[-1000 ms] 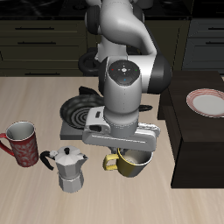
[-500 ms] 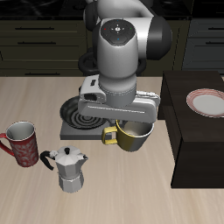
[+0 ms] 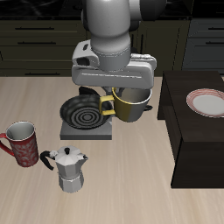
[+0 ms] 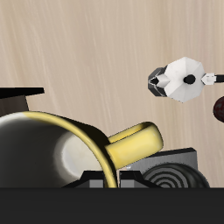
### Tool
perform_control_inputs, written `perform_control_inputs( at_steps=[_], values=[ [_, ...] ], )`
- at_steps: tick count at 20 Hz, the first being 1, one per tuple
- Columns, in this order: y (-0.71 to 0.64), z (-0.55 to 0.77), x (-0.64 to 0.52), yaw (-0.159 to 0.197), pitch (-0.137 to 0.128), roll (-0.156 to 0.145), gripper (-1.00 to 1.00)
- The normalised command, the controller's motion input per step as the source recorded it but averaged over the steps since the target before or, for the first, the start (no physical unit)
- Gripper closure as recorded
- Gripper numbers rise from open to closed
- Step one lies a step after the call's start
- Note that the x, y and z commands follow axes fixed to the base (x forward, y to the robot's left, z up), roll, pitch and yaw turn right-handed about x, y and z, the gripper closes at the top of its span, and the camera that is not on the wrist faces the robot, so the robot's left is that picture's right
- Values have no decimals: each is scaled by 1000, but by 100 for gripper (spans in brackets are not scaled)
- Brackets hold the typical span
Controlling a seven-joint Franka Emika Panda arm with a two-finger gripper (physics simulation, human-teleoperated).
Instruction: Place the white and yellow mug on the plate
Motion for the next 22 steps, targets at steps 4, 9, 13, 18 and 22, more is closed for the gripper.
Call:
perform_control_inputs(
  at_steps=[4, 9, 13, 18, 22],
  values=[
    [47, 577, -455, 27, -91, 26, 100],
    [184, 507, -491, 32, -90, 33, 100],
    [209, 278, -346, 7, -56, 10, 100],
    [329, 207, -296, 19, -42, -6, 100],
    [413, 125, -174, 50, -39, 47, 100]
  ],
)
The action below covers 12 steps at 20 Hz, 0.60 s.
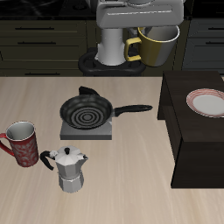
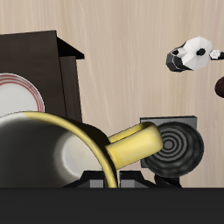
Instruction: Place the white and yellow mug on the plate
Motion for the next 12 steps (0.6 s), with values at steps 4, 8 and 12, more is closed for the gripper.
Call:
perform_control_inputs(
  at_steps=[4, 8, 12],
  values=[
    [453, 192, -122, 67, -59, 51, 100],
    [369, 149, -27, 48, -63, 30, 100],
    [393, 130, 122, 26, -36, 13, 100]
  ],
)
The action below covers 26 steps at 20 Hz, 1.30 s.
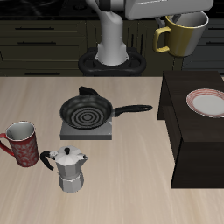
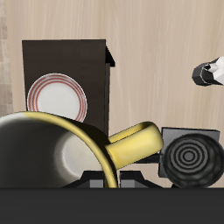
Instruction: Place the white and yellow mug on the plate
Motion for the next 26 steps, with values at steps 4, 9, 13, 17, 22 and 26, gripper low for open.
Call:
perform_control_inputs(
  at_steps=[4, 9, 13, 17, 22, 26],
  values=[
    [195, 84, 198, 1, -27, -10, 100],
    [228, -19, 240, -14, 4, -26, 100],
    [281, -114, 156, 15, -3, 5, 100],
    [252, -132, 125, 19, 11, 12, 100],
    [229, -103, 79, 36, -4, 16, 100],
    [151, 55, 69, 23, -23, 12, 100]
  ],
)
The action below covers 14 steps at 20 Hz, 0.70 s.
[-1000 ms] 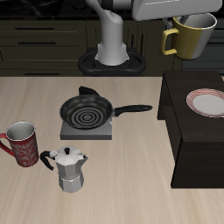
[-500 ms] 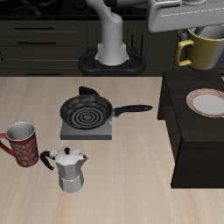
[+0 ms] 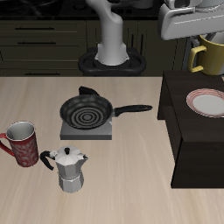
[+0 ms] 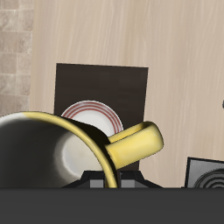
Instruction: Place the white and yellow mug on the plate
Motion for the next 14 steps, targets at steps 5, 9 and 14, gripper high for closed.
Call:
perform_control_inputs(
  at_steps=[5, 9, 14],
  values=[
    [183, -193, 165, 23, 24, 14, 100],
    [178, -140, 111, 13, 14, 24, 100],
    [199, -332, 31, -3, 31, 2, 100]
  ],
)
